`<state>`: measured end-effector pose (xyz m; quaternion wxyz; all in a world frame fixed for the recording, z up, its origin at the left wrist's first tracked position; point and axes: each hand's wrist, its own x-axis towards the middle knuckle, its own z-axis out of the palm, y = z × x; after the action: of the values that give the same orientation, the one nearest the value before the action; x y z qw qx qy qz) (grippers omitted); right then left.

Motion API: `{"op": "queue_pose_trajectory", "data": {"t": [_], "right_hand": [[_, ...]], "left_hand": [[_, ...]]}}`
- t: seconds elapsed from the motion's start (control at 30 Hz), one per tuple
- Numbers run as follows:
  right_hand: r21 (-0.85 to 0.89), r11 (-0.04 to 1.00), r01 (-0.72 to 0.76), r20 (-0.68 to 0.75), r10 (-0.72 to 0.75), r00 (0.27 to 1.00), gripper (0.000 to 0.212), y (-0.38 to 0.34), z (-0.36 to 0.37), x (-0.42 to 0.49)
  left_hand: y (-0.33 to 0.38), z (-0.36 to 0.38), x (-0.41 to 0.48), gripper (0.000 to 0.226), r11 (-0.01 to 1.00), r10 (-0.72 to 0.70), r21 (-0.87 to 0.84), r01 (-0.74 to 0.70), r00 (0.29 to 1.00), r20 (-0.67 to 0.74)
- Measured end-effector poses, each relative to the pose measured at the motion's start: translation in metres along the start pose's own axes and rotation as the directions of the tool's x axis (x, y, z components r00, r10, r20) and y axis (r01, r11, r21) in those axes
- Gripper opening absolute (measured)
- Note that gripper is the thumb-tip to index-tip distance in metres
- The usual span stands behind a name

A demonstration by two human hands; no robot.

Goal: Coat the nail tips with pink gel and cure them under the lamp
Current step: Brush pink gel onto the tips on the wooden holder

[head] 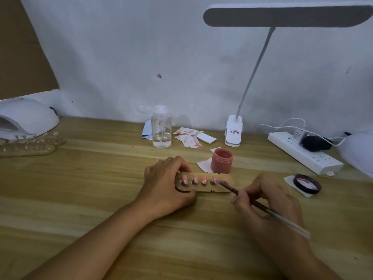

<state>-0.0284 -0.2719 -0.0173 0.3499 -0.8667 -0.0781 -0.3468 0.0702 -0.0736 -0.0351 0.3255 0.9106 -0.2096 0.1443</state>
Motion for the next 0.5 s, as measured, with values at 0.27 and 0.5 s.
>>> {"op": "queue_pose_trajectory", "data": {"t": [0.27, 0.5], "right_hand": [[0.0, 1.0, 0.001, 0.002, -0.001, 1.0, 0.017, 0.0028, 0.0051, 0.0003], [0.045, 0.999, -0.019, -0.057, 0.022, 0.998, 0.02, 0.0048, 0.003, -0.0003]], "left_hand": [[-0.001, 0.0013, -0.0004, 0.038, 0.999, 0.035, 0.005, -0.035, 0.999, 0.002], [-0.0029, 0.0022, 0.0, 0.037, 0.999, 0.043, 0.008, -0.043, 0.999, 0.01]]}}
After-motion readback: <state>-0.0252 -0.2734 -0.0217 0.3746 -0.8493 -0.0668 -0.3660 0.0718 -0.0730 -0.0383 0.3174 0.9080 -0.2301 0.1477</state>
